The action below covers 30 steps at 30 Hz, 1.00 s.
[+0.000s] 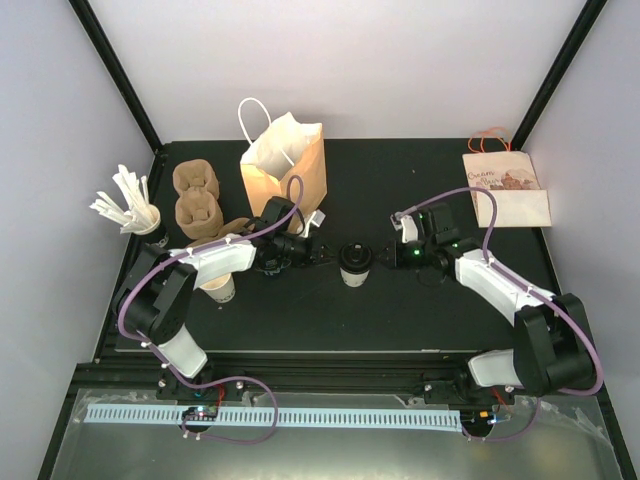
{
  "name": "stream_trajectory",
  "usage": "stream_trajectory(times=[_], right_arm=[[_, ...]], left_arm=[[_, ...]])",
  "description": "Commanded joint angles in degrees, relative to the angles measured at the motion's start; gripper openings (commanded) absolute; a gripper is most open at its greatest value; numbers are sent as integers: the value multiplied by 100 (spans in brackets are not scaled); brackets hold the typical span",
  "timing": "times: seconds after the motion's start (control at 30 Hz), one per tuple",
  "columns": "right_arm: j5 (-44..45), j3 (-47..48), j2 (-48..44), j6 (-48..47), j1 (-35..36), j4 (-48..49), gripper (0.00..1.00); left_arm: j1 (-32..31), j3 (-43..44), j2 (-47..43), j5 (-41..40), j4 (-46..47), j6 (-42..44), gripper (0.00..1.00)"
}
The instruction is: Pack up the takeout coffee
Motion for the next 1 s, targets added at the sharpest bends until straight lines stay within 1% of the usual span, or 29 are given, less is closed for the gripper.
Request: stream_trajectory(times=[0.0,0.23,0.33,0.47,0.63,0.83,0.9,0.97], right_arm=[[160,-441,234,32,34,31,7],[173,-1003,426,160,33,386,7],[153,-1048,340,160,34,383,8],[138,-781,70,104,31,125,11],[165,-231,-294,152,33,-240,13],[-293,111,-421,247,43,-400,15],[-320,124,-484,250,42,-454,16],[-234,138,-555,230,38,-514,17]], left_arm=[[-71,124,212,-140,-57,174,10],[-103,56,353,-250,-59,228,10],[-128,55,391,-272,-48,228,9],[-137,174,254,-379,-278,308,9],[-120,585,133,-607,-781,526,12],[-72,1122,447,-602,-985,604,13],[-54,1261,570,-590,-1038,633,15],[-26,1351,627,-597,-1068,651,21]])
